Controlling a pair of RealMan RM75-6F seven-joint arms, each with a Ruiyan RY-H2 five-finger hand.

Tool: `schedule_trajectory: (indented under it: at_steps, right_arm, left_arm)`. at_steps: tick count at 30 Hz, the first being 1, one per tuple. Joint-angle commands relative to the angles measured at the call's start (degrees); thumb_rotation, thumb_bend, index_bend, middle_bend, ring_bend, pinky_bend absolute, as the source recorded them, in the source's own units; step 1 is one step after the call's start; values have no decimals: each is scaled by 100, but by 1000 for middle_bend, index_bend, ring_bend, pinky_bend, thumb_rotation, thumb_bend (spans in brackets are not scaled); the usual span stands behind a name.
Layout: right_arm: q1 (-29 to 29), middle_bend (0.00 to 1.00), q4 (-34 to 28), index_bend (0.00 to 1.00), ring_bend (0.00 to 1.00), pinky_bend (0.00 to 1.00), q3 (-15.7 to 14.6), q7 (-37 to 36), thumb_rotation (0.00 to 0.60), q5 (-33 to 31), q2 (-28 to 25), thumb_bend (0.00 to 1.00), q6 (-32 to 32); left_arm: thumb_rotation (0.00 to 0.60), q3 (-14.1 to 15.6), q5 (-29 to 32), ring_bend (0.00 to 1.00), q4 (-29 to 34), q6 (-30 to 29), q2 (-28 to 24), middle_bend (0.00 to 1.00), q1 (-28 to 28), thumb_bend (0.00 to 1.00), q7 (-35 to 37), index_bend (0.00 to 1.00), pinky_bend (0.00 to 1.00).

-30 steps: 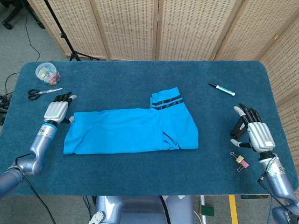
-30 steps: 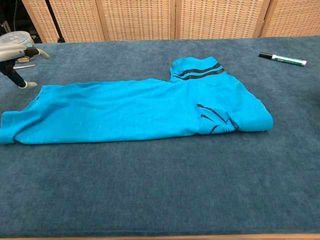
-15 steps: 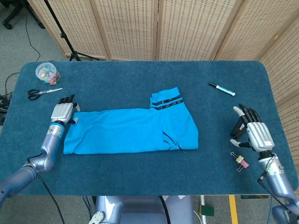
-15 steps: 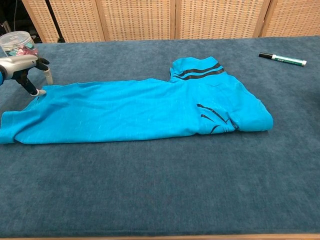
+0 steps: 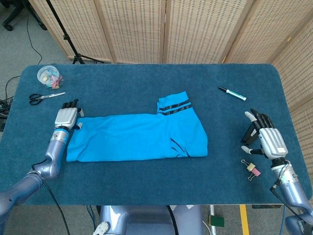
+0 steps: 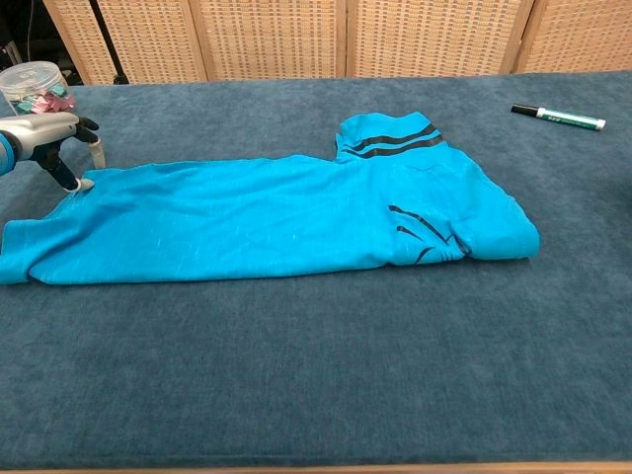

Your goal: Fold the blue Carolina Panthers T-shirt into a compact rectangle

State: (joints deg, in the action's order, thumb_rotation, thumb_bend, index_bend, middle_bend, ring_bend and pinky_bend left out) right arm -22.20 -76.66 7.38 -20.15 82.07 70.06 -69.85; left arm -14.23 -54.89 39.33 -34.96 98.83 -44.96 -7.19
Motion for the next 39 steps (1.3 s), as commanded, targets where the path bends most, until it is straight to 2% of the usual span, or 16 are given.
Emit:
schedule_trajectory:
  at_steps: [1,22,32,39]
  right_arm:
    - [3,0,-6,0,0,5,2,-5,600,7,-4,0,-2]
    - [6,0,18,0,0,5,15,-117,600,52,3,0,7]
    - [7,0,36,0,0,5,19,-164,600,69,7,0,4]
    - [1,0,47,0,0,5,10,-181,600,84,12,0,20]
  left_arm:
    - [600,-3,36,0,-29,37,27,0,-8,354,-57,452,0]
    - [600,0,81,0,221,41,-68,0,107,356,-106,525,0]
    - [600,-41,118,0,276,-15,-55,0,122,364,-94,649,0]
    - [600,-50,74,0,362,-123,-59,0,169,361,-27,691,0]
